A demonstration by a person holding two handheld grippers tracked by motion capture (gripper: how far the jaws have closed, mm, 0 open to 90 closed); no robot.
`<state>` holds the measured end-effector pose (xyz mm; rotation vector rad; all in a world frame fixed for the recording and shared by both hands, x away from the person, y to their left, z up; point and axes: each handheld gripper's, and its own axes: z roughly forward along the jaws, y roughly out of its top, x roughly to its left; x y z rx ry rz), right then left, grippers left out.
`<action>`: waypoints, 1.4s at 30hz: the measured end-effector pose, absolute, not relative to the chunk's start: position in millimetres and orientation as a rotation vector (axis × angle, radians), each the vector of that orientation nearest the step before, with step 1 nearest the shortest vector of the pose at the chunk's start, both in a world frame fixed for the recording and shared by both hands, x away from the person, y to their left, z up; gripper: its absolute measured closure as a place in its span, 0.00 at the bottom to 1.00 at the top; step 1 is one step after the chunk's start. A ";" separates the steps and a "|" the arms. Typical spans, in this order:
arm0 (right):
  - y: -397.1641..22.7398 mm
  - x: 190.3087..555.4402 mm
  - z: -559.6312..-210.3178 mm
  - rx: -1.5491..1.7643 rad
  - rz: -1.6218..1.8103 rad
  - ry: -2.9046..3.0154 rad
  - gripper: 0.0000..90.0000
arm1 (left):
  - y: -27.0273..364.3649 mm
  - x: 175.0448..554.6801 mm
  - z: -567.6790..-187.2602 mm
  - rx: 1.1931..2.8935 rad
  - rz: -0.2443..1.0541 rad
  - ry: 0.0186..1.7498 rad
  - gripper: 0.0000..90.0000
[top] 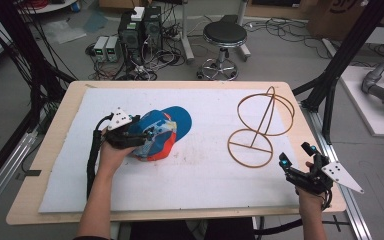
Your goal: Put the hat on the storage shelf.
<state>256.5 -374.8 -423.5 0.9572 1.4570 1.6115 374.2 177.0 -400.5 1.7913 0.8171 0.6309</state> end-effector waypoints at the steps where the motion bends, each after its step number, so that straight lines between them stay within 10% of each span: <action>1: -374.4 256.2 -423.5 0.964 1.614 1.459 0.11 | 177.0 374.3 -401.0 1.794 0.634 0.824 0.40; 16: -373.4 256.5 -424.0 0.954 1.615 1.460 0.11 | 172.1 372.0 -412.4 1.819 0.634 0.839 0.96; 42: -374.5 256.5 -425.2 0.971 1.620 1.452 0.11 | 163.3 367.7 -385.7 1.588 0.625 0.818 0.98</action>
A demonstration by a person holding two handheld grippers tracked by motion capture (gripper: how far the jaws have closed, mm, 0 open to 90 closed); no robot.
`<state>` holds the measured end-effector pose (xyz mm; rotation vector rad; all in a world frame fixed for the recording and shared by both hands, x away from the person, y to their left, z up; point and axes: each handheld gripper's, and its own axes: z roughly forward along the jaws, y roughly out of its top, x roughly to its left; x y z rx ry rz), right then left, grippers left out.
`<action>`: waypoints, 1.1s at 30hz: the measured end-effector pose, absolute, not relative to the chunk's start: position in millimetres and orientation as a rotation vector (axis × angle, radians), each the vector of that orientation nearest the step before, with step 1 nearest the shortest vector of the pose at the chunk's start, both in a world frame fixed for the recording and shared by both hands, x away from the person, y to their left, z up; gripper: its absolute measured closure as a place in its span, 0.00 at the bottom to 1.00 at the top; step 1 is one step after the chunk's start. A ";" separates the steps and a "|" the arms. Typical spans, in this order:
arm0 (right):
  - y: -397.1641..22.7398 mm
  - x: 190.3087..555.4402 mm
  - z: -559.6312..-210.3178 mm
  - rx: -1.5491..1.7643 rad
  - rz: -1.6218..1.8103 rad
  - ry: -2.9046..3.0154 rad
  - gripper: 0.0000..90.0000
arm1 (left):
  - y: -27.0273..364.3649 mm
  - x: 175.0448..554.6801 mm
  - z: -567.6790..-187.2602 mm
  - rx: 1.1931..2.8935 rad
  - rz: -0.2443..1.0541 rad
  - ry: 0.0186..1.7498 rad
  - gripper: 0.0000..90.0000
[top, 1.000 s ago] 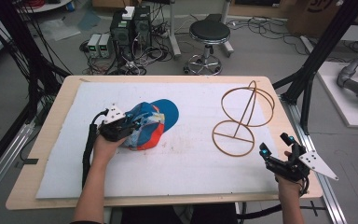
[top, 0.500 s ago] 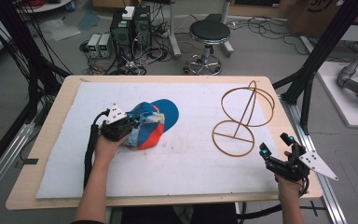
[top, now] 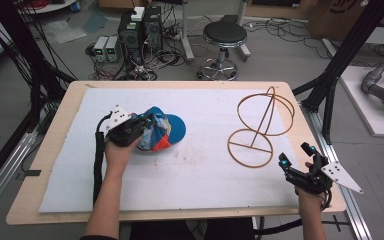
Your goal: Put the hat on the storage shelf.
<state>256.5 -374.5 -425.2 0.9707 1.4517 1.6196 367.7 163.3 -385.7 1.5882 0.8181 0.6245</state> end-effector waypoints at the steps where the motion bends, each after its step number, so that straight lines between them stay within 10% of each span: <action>1: -374.5 256.5 -425.2 0.970 1.621 1.451 0.11 | 162.5 366.9 -383.0 1.573 0.630 0.812 0.98; 33: -377.1 256.5 -424.6 0.971 1.629 1.437 0.11 | 138.7 359.9 -291.5 1.239 0.669 0.692 0.98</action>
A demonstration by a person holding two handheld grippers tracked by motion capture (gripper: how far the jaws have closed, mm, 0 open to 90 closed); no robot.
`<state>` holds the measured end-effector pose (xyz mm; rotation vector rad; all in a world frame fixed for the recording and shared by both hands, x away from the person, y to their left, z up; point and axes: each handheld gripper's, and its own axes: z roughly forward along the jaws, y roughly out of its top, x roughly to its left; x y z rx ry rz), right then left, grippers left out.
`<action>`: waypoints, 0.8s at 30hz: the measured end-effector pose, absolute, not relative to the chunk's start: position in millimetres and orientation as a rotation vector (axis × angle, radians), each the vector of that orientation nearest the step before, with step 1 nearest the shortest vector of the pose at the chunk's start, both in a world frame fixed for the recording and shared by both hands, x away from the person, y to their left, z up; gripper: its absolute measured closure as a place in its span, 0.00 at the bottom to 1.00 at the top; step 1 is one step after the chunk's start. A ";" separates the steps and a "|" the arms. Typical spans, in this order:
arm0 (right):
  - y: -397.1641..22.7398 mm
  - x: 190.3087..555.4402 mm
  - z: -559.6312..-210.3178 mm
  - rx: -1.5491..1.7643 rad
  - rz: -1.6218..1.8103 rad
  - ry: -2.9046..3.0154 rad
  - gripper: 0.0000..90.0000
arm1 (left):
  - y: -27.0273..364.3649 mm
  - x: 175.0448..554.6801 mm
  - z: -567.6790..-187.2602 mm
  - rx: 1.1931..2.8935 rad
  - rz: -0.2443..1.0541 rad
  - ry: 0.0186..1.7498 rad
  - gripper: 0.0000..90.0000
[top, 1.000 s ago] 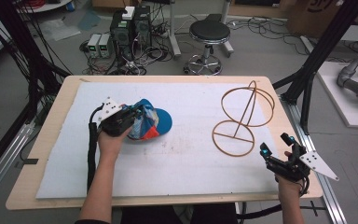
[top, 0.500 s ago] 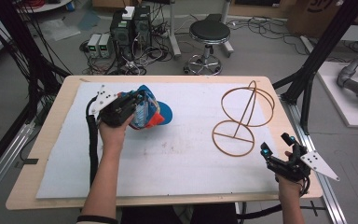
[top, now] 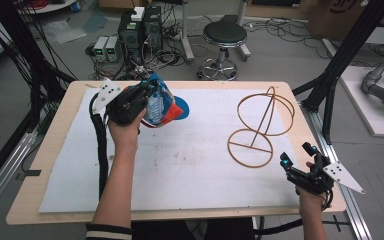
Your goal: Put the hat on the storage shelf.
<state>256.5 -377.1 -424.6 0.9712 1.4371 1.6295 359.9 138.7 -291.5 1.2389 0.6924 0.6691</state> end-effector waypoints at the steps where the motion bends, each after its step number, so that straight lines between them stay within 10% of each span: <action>1: -376.6 256.5 -424.6 0.972 1.629 1.437 0.11 | 137.2 360.1 -289.3 1.225 0.665 0.691 0.98; 24: -376.5 254.9 -422.4 0.965 1.632 1.432 0.11 | 47.2 367.3 -214.4 1.110 0.681 0.568 0.98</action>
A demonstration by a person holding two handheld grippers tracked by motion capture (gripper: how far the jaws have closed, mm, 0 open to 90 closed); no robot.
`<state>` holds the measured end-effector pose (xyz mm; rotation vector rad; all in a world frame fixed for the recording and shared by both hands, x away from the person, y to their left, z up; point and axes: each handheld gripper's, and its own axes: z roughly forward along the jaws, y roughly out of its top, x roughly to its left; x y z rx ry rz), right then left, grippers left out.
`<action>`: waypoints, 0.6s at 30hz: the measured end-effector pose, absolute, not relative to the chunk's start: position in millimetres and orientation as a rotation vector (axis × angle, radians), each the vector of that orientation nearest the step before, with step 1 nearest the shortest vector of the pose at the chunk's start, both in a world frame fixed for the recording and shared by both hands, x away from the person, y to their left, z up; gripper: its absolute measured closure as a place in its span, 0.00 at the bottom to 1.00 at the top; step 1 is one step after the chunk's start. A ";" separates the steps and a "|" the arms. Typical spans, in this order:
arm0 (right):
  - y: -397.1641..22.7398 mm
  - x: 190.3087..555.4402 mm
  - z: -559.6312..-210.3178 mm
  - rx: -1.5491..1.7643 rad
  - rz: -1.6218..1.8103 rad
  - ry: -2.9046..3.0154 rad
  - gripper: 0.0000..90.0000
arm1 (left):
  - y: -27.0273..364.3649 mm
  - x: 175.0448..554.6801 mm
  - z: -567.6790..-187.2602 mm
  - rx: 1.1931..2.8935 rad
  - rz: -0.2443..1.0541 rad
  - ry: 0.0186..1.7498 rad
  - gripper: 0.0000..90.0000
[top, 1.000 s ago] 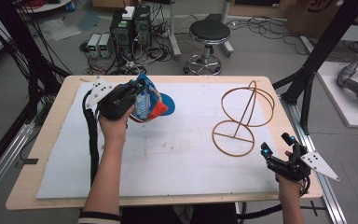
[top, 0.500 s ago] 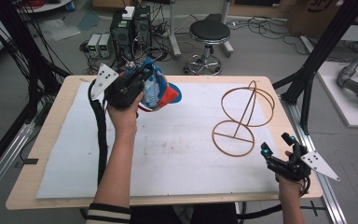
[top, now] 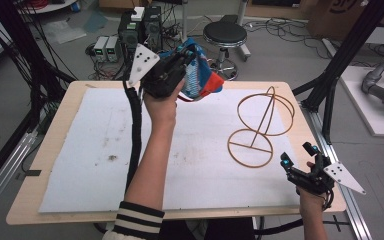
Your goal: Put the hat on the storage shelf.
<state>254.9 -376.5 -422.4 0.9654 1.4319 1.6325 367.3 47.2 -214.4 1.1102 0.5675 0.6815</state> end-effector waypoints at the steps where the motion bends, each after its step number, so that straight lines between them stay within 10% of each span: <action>1: -376.5 255.0 -422.3 0.963 1.631 1.434 0.11 | 41.1 367.6 -212.0 1.112 0.680 0.561 0.98; 18: -376.1 254.4 -422.3 0.960 1.633 1.428 0.11 | -24.8 372.6 -194.2 1.074 0.627 0.503 0.98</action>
